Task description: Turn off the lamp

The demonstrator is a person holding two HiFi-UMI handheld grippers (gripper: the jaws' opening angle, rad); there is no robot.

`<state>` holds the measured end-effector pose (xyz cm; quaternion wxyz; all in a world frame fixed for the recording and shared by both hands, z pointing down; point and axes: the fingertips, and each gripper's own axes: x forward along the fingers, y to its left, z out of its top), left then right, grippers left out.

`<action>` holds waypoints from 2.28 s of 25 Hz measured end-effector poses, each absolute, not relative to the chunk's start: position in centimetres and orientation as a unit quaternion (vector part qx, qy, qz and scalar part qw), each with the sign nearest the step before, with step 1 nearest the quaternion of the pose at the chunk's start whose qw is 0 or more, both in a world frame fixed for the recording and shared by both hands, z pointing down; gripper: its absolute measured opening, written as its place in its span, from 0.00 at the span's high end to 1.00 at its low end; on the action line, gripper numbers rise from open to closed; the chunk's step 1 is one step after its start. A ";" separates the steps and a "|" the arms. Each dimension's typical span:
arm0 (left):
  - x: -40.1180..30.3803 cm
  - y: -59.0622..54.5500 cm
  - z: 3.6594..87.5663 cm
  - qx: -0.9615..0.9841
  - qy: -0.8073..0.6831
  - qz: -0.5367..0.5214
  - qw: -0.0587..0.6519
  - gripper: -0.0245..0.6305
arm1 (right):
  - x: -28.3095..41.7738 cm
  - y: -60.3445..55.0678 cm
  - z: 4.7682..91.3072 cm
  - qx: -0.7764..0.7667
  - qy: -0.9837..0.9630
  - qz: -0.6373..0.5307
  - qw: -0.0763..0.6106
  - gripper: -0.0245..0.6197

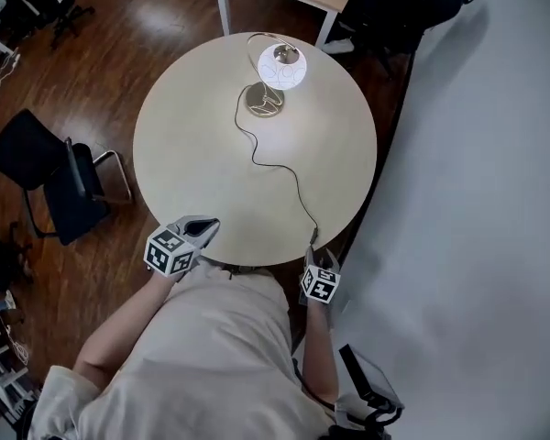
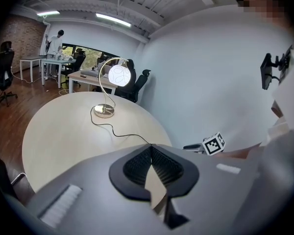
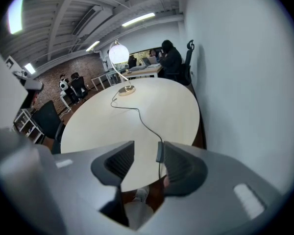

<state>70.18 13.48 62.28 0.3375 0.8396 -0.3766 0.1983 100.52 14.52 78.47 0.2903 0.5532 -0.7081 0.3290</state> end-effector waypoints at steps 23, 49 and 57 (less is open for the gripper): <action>67.5 15.1 62.8 0.814 -0.410 0.234 0.338 0.96 | 101.5 11.1 89.7 0.540 -0.675 0.367 0.345 0.76; 67.0 16.3 63.4 0.820 -0.401 0.216 0.346 0.96 | 99.5 10.6 88.8 0.558 -0.644 0.321 0.413 0.79; 67.5 16.3 63.6 0.824 -0.390 0.215 0.351 0.96 | 99.7 10.7 89.3 0.564 -0.631 0.313 0.430 0.80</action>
